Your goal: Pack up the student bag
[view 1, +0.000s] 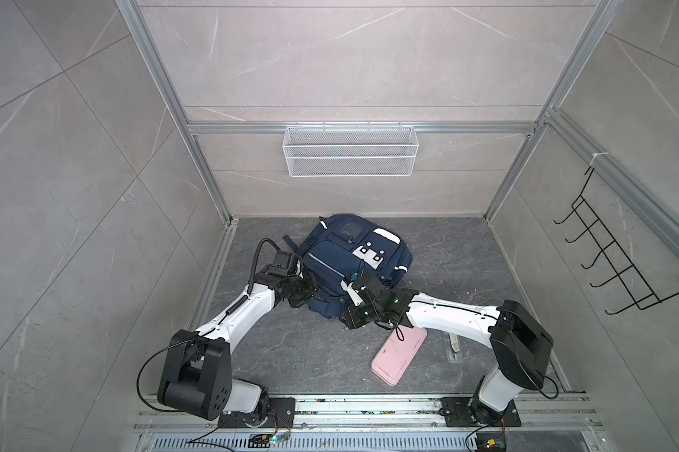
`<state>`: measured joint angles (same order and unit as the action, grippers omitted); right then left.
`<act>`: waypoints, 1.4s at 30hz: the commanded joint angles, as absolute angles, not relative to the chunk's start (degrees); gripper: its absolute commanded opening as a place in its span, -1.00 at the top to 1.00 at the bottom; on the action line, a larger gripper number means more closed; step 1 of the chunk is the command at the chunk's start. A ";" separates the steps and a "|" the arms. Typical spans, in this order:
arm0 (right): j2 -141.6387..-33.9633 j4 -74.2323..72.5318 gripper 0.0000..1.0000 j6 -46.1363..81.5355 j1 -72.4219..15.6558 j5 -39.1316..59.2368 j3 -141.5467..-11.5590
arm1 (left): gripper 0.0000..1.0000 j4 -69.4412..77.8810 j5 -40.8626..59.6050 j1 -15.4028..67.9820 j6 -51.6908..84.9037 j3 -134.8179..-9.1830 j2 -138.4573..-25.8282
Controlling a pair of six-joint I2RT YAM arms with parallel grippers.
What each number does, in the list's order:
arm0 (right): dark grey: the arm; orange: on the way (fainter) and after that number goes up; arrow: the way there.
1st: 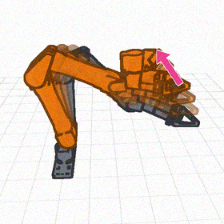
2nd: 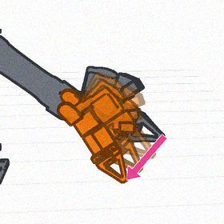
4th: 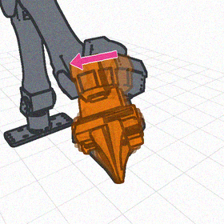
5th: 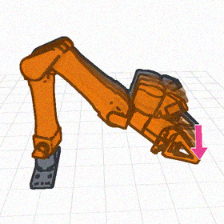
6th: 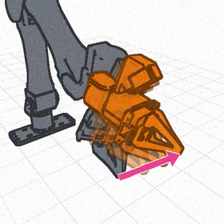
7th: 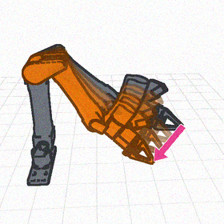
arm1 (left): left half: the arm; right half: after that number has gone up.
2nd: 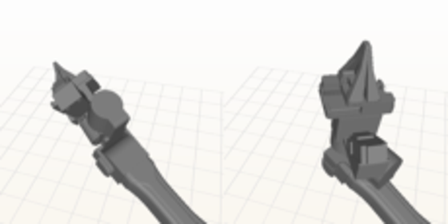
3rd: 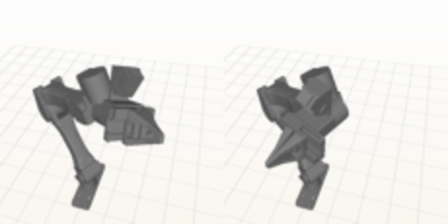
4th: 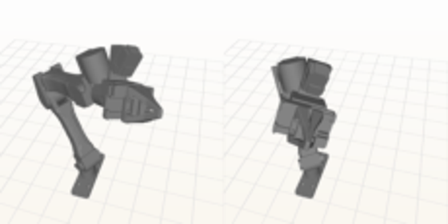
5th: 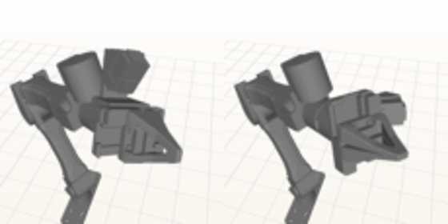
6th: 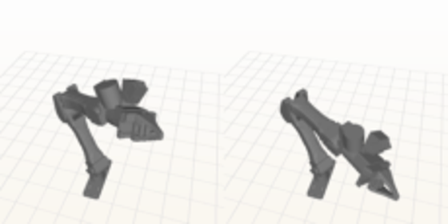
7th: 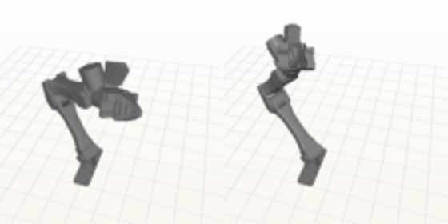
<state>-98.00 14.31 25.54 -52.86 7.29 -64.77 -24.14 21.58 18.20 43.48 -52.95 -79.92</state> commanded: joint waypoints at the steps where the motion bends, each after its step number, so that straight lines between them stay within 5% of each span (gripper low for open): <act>1: -99.55 13.53 -0.05 26.10 -52.99 5.47 -66.70 | 1.00 -23.60 24.08 18.72 43.42 -54.32 -76.93; 12: -102.89 15.23 0.14 24.54 -52.91 1.16 -70.82 | 1.00 -23.87 23.88 19.25 43.77 -54.02 -75.78; 18: -103.80 15.65 0.53 24.17 -52.91 1.20 -71.64 | 1.00 -24.13 23.69 19.25 43.60 -53.74 -75.14; 28: -99.75 16.46 0.90 23.95 -52.91 0.28 -67.53 | 1.00 -25.51 22.64 18.98 42.28 -55.01 -75.67; 42: -94.25 20.74 1.00 22.10 -49.04 -3.86 -61.06 | 1.00 -30.21 22.71 10.97 38.04 -56.60 -73.22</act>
